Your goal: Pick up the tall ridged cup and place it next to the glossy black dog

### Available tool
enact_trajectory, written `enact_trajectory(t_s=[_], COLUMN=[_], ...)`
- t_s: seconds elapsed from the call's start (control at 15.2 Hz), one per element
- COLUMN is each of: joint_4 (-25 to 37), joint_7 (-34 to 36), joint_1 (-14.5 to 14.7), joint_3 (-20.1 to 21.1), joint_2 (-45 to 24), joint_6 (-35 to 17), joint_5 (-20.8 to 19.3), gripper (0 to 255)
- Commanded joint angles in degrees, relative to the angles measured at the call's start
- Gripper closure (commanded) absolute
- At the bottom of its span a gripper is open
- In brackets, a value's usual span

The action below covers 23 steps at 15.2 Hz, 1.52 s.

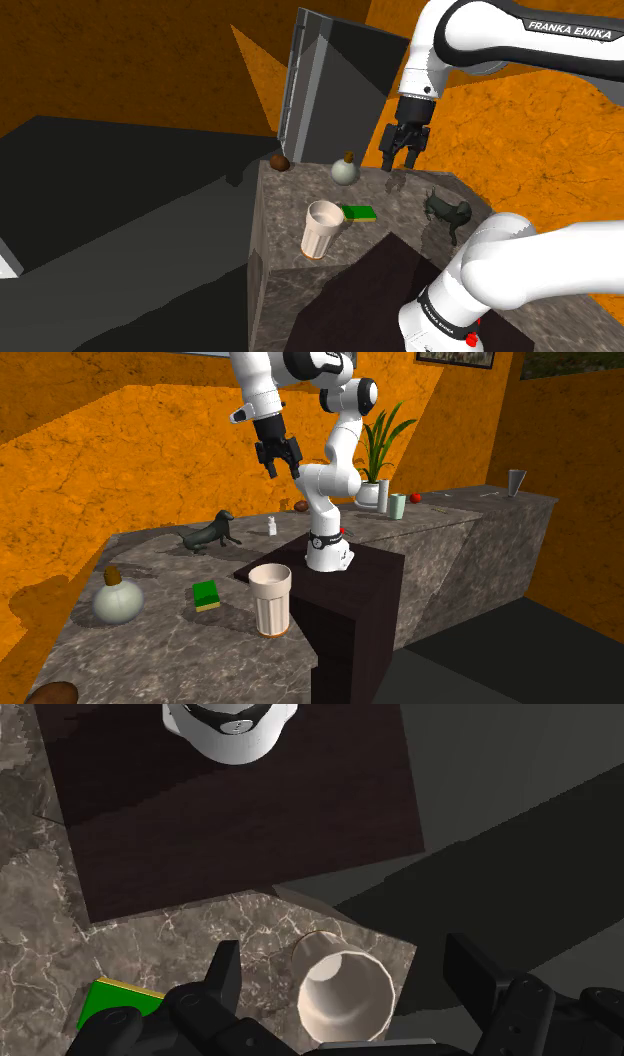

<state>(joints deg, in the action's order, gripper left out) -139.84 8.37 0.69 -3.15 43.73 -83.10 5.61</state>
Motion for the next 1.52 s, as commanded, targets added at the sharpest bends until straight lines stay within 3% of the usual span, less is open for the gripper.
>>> enact_trajectory(t_s=[0.0, 0.46, 0.86, 1.32, 1.45], joint_4=[0.0, -8.2, -11.6, -10.8, -10.7], joint_7=[0.0, 4.1, 8.6, 16.8, 18.3], joint_1=[0.0, 1.7, 2.7, 1.5, 1.1], joint_3=[0.0, 6.3, 11.7, 17.9, 18.6], joint_2=[0.0, -4.8, -13.8, -29.0, -31.6], joint_6=[0.0, -17.0, -32.5, -49.7, -52.4], joint_5=[0.0, 0.9, 0.4, -5.3, -6.8], gripper=[0, 0, 0, 0, 0])
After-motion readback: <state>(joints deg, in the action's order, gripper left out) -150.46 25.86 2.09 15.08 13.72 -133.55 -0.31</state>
